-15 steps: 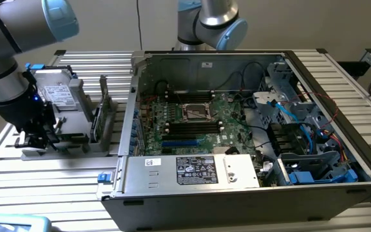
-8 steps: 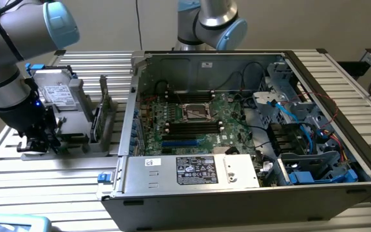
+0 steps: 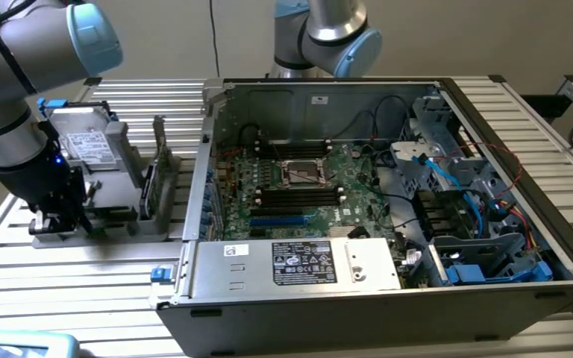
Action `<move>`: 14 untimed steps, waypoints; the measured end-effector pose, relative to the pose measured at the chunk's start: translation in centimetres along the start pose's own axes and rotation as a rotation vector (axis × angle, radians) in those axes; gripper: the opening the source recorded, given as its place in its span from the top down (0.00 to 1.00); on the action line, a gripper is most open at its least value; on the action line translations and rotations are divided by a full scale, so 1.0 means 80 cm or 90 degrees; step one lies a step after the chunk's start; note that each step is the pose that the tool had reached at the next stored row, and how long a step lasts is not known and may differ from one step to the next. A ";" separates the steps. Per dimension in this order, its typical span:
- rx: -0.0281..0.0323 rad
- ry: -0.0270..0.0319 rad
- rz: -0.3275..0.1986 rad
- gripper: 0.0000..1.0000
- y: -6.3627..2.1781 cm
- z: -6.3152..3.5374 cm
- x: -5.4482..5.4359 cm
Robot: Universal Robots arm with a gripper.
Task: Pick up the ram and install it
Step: 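Pick up the ram and move it above insertion slot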
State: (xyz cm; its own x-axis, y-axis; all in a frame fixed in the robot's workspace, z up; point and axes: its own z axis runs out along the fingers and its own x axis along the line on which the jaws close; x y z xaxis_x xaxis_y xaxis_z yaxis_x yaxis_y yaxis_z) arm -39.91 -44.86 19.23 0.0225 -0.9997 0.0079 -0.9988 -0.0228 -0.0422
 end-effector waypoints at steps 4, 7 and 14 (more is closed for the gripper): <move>0.0002 -0.0001 0.000 0.85 0.000 -0.006 0.000; 0.0000 0.0000 0.000 0.85 -0.001 -0.023 0.000; 0.0000 0.0001 0.002 0.85 -0.003 -0.063 0.002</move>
State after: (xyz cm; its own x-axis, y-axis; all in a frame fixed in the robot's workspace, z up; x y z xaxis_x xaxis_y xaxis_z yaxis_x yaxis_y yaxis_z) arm -39.91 -44.96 24.28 0.0186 -0.9998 0.0078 -0.9989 -0.0189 -0.0422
